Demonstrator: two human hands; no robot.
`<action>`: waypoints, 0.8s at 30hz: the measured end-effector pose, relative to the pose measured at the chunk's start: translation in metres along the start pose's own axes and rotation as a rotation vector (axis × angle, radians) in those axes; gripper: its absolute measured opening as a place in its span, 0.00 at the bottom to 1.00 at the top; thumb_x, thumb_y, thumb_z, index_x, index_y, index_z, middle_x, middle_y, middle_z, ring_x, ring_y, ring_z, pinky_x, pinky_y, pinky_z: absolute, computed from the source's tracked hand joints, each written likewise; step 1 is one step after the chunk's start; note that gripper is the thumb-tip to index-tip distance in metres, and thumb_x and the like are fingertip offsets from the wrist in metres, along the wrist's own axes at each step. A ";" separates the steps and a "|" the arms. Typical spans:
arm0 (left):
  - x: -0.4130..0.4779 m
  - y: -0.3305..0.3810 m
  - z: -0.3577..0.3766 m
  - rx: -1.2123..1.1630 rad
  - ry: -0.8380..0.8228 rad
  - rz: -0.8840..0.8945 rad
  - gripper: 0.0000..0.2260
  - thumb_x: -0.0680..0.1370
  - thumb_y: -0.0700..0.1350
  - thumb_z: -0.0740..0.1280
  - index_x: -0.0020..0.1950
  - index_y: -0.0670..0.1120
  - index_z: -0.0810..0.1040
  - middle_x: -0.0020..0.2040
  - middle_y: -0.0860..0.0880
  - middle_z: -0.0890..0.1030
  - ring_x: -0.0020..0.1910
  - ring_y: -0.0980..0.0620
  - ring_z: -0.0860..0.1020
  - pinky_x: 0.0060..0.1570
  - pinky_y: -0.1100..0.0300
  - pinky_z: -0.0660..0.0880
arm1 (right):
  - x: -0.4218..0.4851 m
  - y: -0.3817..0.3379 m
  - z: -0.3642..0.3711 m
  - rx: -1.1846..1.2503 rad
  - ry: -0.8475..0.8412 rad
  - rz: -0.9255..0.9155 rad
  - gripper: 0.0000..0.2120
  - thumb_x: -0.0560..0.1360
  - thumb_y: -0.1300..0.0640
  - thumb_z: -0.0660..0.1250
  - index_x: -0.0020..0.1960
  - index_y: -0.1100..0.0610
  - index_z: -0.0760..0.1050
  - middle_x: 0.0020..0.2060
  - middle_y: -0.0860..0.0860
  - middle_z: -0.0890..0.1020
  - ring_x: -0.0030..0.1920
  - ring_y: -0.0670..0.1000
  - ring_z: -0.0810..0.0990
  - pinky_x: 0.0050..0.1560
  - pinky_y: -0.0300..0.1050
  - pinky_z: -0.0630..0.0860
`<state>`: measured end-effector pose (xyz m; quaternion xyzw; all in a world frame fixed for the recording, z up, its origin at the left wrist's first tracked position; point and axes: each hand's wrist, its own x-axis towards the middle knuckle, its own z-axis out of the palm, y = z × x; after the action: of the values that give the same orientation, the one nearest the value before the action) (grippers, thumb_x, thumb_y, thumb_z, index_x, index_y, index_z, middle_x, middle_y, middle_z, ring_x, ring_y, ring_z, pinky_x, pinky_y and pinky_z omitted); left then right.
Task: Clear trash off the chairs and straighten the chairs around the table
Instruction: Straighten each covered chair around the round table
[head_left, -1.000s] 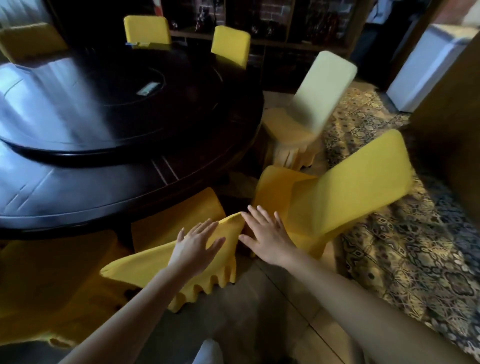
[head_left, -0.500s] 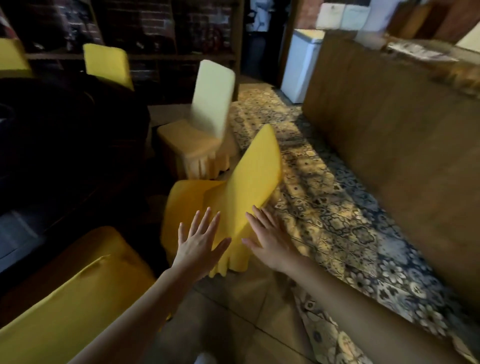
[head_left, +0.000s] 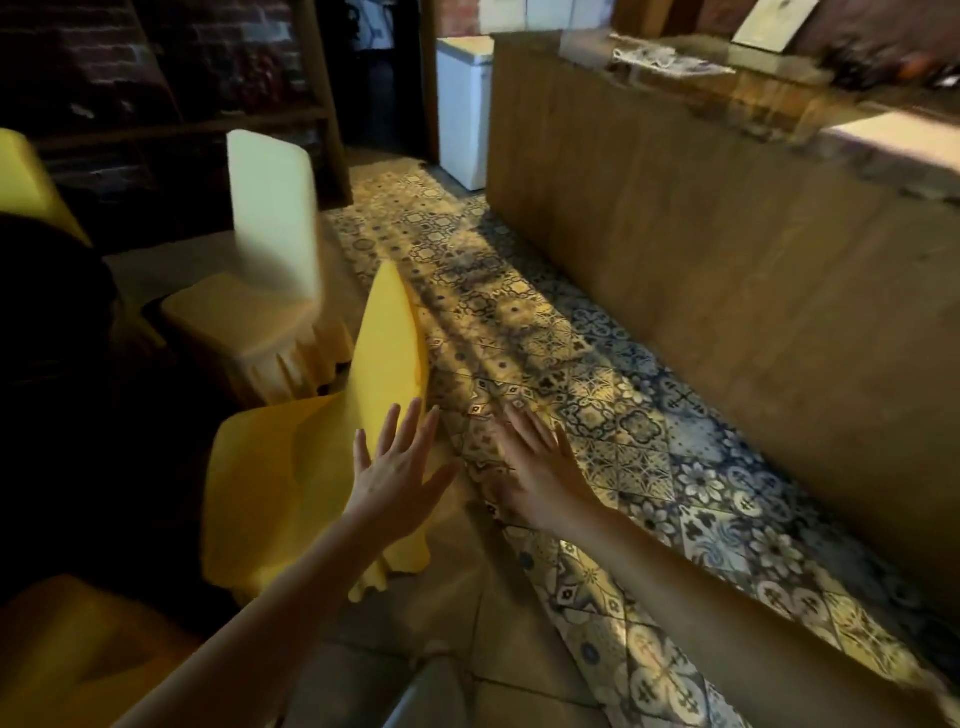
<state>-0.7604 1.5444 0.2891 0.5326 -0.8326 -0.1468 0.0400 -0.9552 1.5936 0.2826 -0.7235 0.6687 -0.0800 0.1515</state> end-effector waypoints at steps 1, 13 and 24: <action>0.011 0.003 -0.001 -0.002 0.005 0.006 0.32 0.77 0.64 0.48 0.76 0.55 0.40 0.76 0.55 0.35 0.71 0.54 0.29 0.67 0.43 0.30 | 0.007 0.006 -0.001 -0.002 -0.002 -0.001 0.34 0.79 0.37 0.51 0.78 0.49 0.42 0.77 0.46 0.38 0.76 0.49 0.35 0.74 0.56 0.37; 0.179 -0.010 -0.016 -0.089 -0.004 0.030 0.31 0.78 0.63 0.50 0.77 0.54 0.43 0.77 0.53 0.38 0.73 0.54 0.33 0.71 0.41 0.34 | 0.149 0.060 -0.037 -0.013 -0.016 0.045 0.33 0.79 0.39 0.51 0.78 0.49 0.42 0.77 0.46 0.38 0.76 0.49 0.34 0.75 0.56 0.37; 0.294 -0.059 -0.039 -0.112 0.061 -0.087 0.31 0.78 0.64 0.49 0.76 0.56 0.41 0.77 0.52 0.39 0.75 0.52 0.36 0.70 0.41 0.34 | 0.296 0.075 -0.070 -0.085 -0.066 -0.046 0.33 0.79 0.38 0.49 0.78 0.50 0.43 0.77 0.46 0.38 0.76 0.48 0.34 0.75 0.57 0.38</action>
<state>-0.8265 1.2491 0.2828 0.5693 -0.7977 -0.1782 0.0887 -1.0209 1.2873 0.2987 -0.7466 0.6496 -0.0312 0.1405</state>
